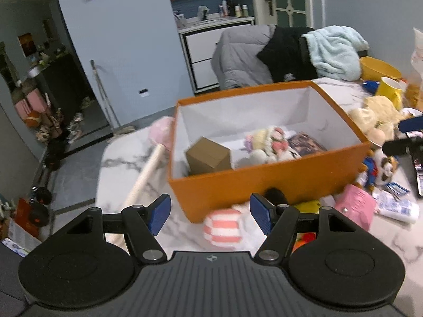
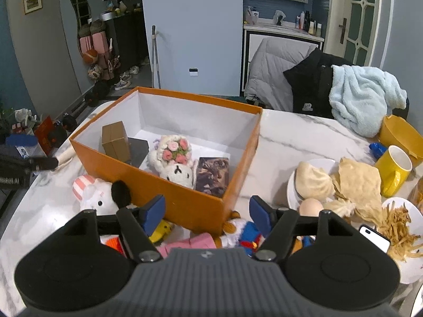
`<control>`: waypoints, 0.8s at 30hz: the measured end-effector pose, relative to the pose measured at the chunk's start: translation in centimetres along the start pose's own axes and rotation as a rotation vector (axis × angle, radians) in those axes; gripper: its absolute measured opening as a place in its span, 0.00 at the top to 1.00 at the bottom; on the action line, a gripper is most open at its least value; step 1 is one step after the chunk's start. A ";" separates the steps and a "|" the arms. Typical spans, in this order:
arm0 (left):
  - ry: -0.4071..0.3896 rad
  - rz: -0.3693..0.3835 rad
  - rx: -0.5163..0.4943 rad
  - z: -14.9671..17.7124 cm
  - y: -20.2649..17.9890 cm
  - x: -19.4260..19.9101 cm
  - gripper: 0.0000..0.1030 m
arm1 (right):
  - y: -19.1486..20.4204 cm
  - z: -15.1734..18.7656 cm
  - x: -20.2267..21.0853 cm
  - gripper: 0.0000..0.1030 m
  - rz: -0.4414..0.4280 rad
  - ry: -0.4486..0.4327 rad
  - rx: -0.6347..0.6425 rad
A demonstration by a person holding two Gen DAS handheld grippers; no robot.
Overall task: Organize objects
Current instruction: 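Open both grippers and lift them away from the orange box, then grasp the white plush with the left gripper while the right gripper grasps the dog plush with duck toy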
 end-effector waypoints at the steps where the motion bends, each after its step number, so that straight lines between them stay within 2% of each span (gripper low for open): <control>1: 0.002 0.009 0.005 0.4 -0.2 0.0 0.24 | -0.3 0.1 0.2 0.30 0.002 0.002 -0.003; 12: 0.021 0.053 0.019 4.7 -1.7 -1.9 0.21 | -2.8 2.2 -0.6 0.28 0.040 0.058 -0.016; 19: -0.009 0.071 0.042 5.2 -2.4 -2.6 0.17 | -2.7 3.7 -2.3 0.28 0.045 0.103 0.005; 24: -0.042 0.072 0.000 5.4 -3.6 -3.1 0.16 | -1.5 4.7 -3.5 0.28 0.023 0.133 0.040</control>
Point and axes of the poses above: each gripper's, at about its wrist camera, not at the fingertips, and x roughly against the way its jaws point, y to its left, z to its underside, the point moved 7 cm from there along -x, roughly the way its jaws point, and after that the axes turned 12 degrees about -y, right-handed, at the moved point
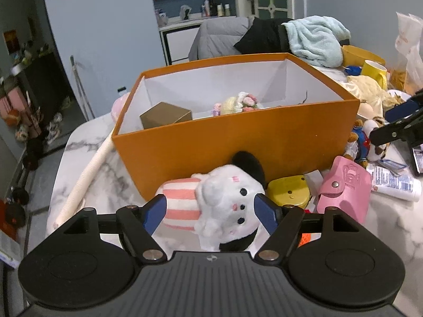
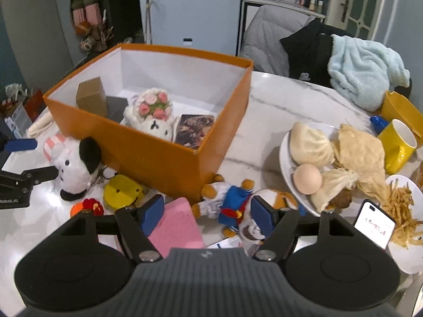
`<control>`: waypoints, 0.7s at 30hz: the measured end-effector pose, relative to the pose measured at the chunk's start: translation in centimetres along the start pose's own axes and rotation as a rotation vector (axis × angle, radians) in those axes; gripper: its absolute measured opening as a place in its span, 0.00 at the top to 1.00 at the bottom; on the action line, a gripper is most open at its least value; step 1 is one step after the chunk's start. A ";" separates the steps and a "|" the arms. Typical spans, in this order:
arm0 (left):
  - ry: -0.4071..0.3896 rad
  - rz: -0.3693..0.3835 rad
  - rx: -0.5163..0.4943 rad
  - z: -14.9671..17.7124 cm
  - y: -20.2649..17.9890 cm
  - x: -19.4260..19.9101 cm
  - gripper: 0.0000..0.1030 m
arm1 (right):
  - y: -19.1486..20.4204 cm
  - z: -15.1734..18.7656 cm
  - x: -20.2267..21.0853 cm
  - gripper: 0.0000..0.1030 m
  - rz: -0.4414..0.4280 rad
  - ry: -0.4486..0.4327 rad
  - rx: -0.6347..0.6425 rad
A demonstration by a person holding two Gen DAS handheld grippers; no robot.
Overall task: Organize objects
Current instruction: 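Grasp the white plush with the left gripper while the right gripper grasps the dog plush with duck toy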
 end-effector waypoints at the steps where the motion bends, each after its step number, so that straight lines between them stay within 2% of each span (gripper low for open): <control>1: -0.006 0.001 -0.002 0.0 -0.1 -0.1 0.16 | 0.3 0.1 -0.2 0.28 -0.007 0.004 0.005; 6: -0.034 0.026 0.001 -0.3 -1.0 -0.7 0.14 | 1.8 1.0 -1.1 0.28 -0.039 0.032 0.045; 9: -0.019 0.028 -0.020 -0.1 -1.6 -1.6 0.12 | 2.5 1.5 -1.4 0.28 -0.051 0.045 0.065; 21: -0.013 -0.052 -0.156 1.0 -2.6 -4.0 0.00 | 3.2 2.3 -2.3 0.28 -0.081 0.066 0.074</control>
Point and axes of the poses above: each gripper's, at about its wrist camera, not at the fingertips, and x roughly against the way its jaws point, y to its left, z to its underside, the point moved 7 cm from there along -x, roughly the way its jaws point, and after that the axes turned 12 degrees about -y, right-handed, at the moved point
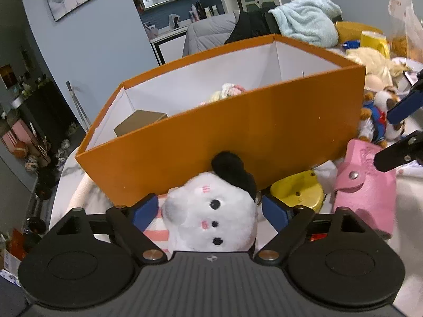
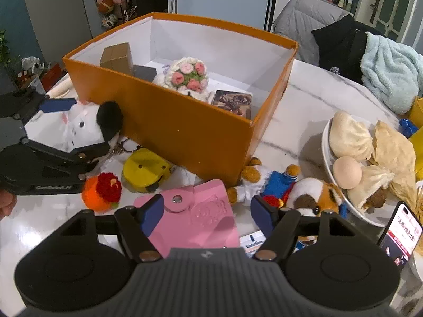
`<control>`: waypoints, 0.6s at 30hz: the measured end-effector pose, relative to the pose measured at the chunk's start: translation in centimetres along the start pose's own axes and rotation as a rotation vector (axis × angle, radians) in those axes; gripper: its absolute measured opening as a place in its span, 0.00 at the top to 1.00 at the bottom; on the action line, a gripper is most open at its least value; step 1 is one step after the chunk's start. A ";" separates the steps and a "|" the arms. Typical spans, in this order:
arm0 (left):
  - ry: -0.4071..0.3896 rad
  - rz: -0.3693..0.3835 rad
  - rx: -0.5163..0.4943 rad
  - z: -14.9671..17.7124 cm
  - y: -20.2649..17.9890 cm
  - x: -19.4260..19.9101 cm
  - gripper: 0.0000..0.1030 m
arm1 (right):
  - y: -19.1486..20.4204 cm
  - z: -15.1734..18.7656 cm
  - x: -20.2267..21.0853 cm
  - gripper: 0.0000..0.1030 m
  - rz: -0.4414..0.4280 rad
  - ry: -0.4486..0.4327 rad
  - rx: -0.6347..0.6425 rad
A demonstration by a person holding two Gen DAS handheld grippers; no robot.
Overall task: Organize objects
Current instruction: 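Grasp the white plush with the left gripper while the right gripper grasps the dog plush with duck toy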
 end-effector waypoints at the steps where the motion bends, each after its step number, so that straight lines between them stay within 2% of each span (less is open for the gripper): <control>1: 0.008 -0.005 -0.010 0.2 -0.1 -0.3 0.00 | 0.1 0.1 -0.1 0.28 -0.003 0.003 0.001; 6: 0.050 -0.057 -0.047 1.3 -0.2 -1.4 0.00 | 0.5 0.6 -0.6 0.28 -0.008 0.022 0.010; 9: 0.052 -0.047 -0.037 1.3 0.1 -1.5 0.00 | 0.2 0.5 -0.8 0.28 0.014 0.011 0.014; 18: 0.054 -0.046 0.045 1.5 2.0 -1.0 0.00 | -5.8 -0.9 -0.5 0.28 0.160 -0.078 -0.154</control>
Point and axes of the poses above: each gripper's, at about its wrist camera, not at the fingertips, and x roughly against the way its jaws point, y to its left, z to its underside, the point moved 7 cm from there along -x, roughly the way its jaws point, and after that the axes turned 12 degrees about -y, right-handed, at the moved point
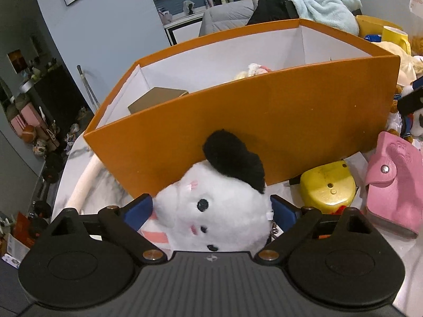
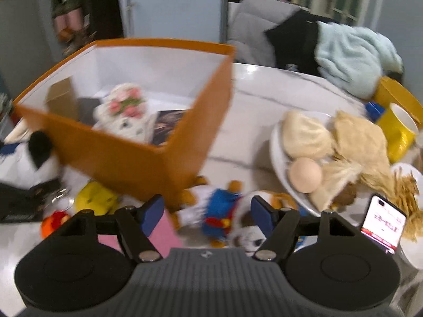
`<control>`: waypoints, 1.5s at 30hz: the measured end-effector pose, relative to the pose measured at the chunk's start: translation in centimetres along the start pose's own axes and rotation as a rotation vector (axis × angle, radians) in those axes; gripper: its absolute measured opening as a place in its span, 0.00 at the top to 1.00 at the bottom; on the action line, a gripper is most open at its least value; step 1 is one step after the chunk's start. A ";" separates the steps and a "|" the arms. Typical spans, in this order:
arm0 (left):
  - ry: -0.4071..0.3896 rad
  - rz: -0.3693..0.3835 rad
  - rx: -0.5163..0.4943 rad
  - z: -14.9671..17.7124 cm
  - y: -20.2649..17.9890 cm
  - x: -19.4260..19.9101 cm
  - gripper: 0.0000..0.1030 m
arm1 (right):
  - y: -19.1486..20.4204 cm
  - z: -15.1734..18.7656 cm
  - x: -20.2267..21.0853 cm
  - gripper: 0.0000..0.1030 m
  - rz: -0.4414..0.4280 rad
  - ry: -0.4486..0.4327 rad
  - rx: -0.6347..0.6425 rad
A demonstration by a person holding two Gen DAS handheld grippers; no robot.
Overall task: Organize objects
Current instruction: 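Grasp the white plush with the left gripper while the right gripper grasps the dog plush with duck toy, then carry the white plush with the left gripper while the right gripper carries the dog plush into the orange box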
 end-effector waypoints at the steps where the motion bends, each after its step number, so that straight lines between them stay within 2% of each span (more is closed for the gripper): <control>1: -0.001 0.002 0.000 0.1 0.0 0.1 0.00 | -0.5 0.0 -0.2 0.28 0.007 0.000 -0.021; 7: 0.006 0.002 0.007 0.1 0.3 0.2 0.00 | -1.8 0.0 -0.4 0.28 0.050 -0.007 -0.062; 8: 0.007 0.003 0.008 0.2 0.3 0.2 0.00 | -1.6 0.1 -0.6 0.26 0.048 0.002 -0.050; 9: 0.009 0.004 0.009 0.2 0.3 0.2 0.00 | -1.4 0.3 -0.7 0.19 0.038 0.019 -0.029; 11: 0.012 0.005 0.012 0.2 0.3 0.3 0.00 | -0.7 0.8 -0.9 0.15 -0.003 0.050 0.066; 14: 0.014 0.006 0.014 0.2 0.4 0.4 0.00 | 0.2 1.8 -1.0 0.15 -0.015 0.065 0.233; 17: 0.017 0.004 0.013 0.1 0.4 0.4 0.00 | 0.4 2.4 -1.5 0.16 0.008 0.045 0.328; 23: 0.023 0.002 0.011 0.2 0.4 0.5 0.00 | 1.6 4.2 -2.9 0.24 0.071 0.021 0.680; 26: 0.024 0.004 0.012 0.2 0.5 0.5 0.00 | 1.9 4.9 -3.1 0.27 0.099 -0.002 0.784; 28: 0.025 0.004 0.013 0.2 0.5 0.5 0.00 | 1.8 4.9 -3.1 0.28 0.105 0.000 0.791; 32: 0.032 0.011 0.021 0.1 0.5 0.6 0.00 | 1.5 4.6 -3.0 0.37 0.112 0.016 0.797; 35: 0.043 0.018 0.036 0.1 0.9 0.8 0.00 | 1.3 4.3 -2.9 0.39 0.104 0.019 0.779; 45: 0.043 0.053 0.101 -0.1 2.4 2.6 0.14 | 1.6 3.1 -0.9 0.42 0.070 0.028 0.635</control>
Point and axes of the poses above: each gripper's, at about its wrist camera, not at the fingertips, and x roughly against the way its jaws point, y to its left, z to its underside, the point moved 7 cm from there along -x, roughly the way its jaws point, and after that the axes turned 12 degrees about -y, right-handed, at the moved point
